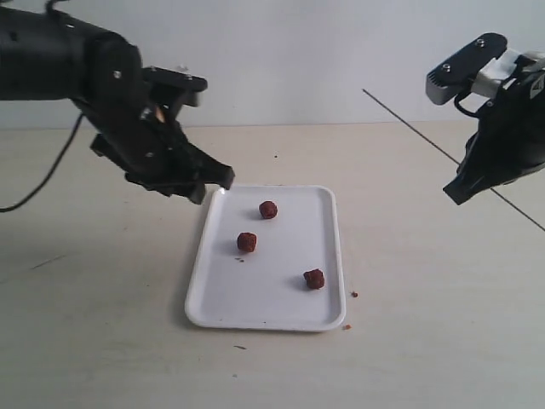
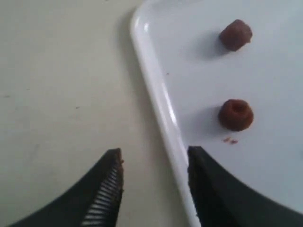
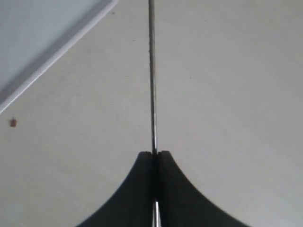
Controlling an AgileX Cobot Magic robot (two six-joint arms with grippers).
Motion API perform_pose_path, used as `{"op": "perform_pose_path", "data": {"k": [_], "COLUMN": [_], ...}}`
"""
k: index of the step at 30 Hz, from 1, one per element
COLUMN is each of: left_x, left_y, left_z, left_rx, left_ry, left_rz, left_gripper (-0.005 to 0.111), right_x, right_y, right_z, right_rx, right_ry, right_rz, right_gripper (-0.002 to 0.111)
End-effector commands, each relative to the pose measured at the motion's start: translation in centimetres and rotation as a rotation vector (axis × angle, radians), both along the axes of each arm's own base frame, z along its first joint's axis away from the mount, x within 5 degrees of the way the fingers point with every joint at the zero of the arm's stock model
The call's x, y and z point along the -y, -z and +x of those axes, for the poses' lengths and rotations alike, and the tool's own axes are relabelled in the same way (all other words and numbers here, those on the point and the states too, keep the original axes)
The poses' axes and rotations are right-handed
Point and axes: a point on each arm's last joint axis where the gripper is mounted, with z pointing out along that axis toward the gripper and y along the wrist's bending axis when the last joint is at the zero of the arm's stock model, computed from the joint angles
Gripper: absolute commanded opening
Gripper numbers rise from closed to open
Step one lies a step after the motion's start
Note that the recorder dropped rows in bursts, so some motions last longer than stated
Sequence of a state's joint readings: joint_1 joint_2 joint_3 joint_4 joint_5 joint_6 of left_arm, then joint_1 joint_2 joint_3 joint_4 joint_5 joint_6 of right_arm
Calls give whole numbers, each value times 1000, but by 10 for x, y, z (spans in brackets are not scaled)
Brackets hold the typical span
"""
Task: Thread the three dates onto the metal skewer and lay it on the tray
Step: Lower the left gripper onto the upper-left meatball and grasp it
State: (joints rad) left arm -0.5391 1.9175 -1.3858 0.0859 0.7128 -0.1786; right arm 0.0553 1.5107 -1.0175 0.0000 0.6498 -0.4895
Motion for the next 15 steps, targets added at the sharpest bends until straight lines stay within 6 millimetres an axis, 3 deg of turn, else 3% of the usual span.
{"op": "perform_pose_path", "data": {"k": [1, 8, 15], "left_x": [39, 79, 85], "left_y": [16, 36, 56], "left_z": [12, 12, 8], "left_rx": [-42, -74, -120], "left_ry": [-61, -83, -101], "left_rz": [-51, -75, -45], "left_gripper": [50, 50, 50], "right_x": [12, 10, 9], "right_y": [-3, -4, -4], "right_z": [2, 4, 4], "right_rx": [42, 62, 62], "right_ry": [78, 87, 77], "right_rz": [34, 77, 88], "right_gripper": [0, 0, 0]}}
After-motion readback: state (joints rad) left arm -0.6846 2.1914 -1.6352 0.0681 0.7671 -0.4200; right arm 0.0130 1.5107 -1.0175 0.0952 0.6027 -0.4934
